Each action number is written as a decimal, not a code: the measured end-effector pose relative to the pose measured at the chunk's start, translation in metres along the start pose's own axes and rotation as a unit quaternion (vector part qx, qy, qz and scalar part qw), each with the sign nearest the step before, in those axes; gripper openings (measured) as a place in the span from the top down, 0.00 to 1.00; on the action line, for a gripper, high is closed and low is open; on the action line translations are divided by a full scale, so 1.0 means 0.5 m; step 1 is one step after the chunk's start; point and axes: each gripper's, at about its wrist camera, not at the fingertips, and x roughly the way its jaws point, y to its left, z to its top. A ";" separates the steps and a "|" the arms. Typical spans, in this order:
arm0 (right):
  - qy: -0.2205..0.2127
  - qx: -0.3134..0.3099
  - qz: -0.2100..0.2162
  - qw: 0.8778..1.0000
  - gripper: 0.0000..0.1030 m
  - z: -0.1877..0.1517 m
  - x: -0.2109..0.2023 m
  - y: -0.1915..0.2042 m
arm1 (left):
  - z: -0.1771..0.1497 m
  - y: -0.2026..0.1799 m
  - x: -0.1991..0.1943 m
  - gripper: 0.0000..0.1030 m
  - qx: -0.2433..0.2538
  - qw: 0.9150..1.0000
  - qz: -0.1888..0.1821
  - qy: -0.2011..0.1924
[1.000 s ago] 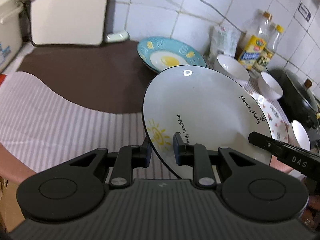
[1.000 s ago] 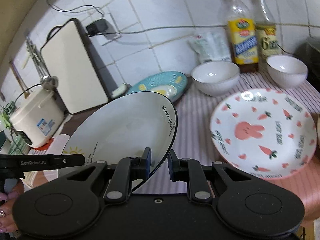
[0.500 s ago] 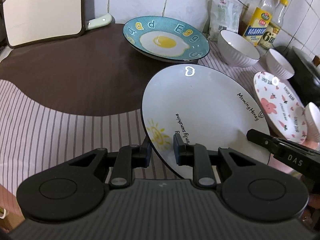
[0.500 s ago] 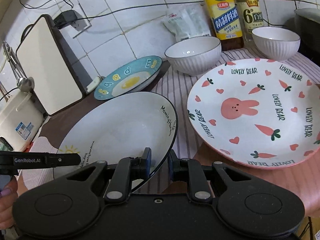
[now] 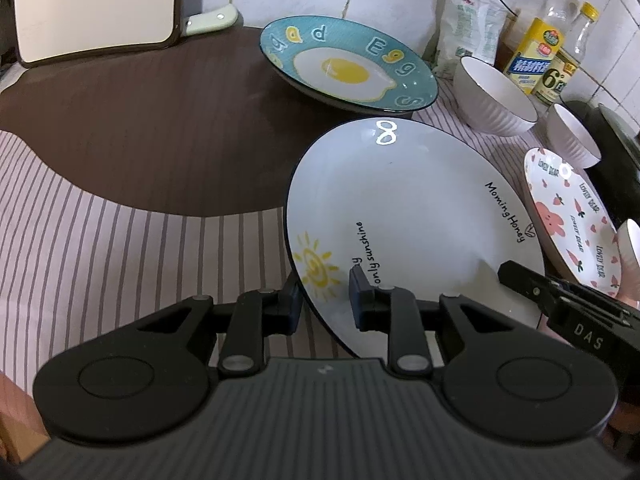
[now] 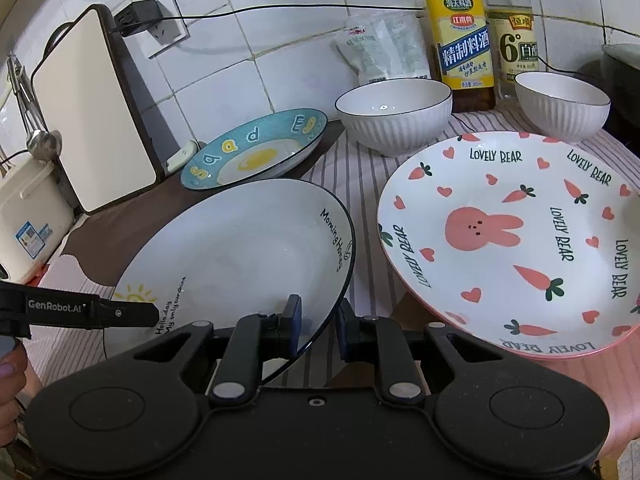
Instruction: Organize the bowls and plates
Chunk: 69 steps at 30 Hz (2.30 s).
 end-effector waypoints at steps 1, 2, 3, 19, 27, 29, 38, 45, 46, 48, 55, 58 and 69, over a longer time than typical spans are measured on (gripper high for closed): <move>0.002 -0.004 -0.003 1.000 0.76 0.001 0.000 0.002 | 0.001 -0.003 -0.002 0.77 -0.002 1.000 0.007 0.002; 0.006 -0.013 -0.008 1.000 0.76 0.003 -0.001 0.007 | 0.002 -0.006 -0.004 0.76 -0.004 1.000 0.015 0.006; 0.009 -0.024 -0.016 1.000 0.72 0.004 -0.003 0.014 | 0.004 -0.010 -0.006 0.72 -0.005 1.000 0.022 0.012; -0.029 -0.055 -0.025 0.998 0.13 0.042 -0.231 0.016 | 0.009 -0.135 -0.184 0.38 0.074 0.996 0.047 0.005; -0.064 -0.062 -0.052 0.995 0.07 0.052 -0.362 -0.024 | 0.013 -0.262 -0.260 0.30 0.153 0.988 0.009 -0.025; -0.074 -0.055 -0.057 0.994 0.06 0.055 -0.382 -0.038 | 0.014 -0.294 -0.267 0.27 0.168 0.985 0.003 -0.030; -0.093 -0.014 -0.063 0.994 0.06 0.052 -0.433 -0.101 | 0.019 -0.405 -0.259 0.18 0.224 0.974 -0.008 -0.043; -0.100 0.018 -0.048 0.994 0.06 0.026 -0.430 -0.152 | 0.033 -0.455 -0.214 0.16 0.247 0.968 -0.007 -0.036; -0.103 0.019 -0.049 0.993 0.06 0.020 -0.420 -0.160 | 0.037 -0.459 -0.204 0.16 0.248 0.968 -0.007 -0.033; -0.115 0.022 -0.052 0.992 0.06 0.005 -0.403 -0.172 | 0.044 -0.464 -0.184 0.16 0.248 0.968 -0.009 -0.027; -0.135 0.028 -0.067 0.988 0.06 -0.029 -0.330 -0.197 | 0.065 -0.490 -0.100 0.16 0.265 0.964 -0.009 -0.010; -0.136 0.046 -0.064 0.988 0.07 -0.039 -0.301 -0.206 | 0.076 -0.494 -0.072 0.16 0.264 0.964 -0.016 -0.014; -0.124 0.146 -0.064 0.979 0.08 -0.039 -0.204 -0.246 | 0.130 -0.466 0.049 0.22 0.236 0.971 -0.027 -0.003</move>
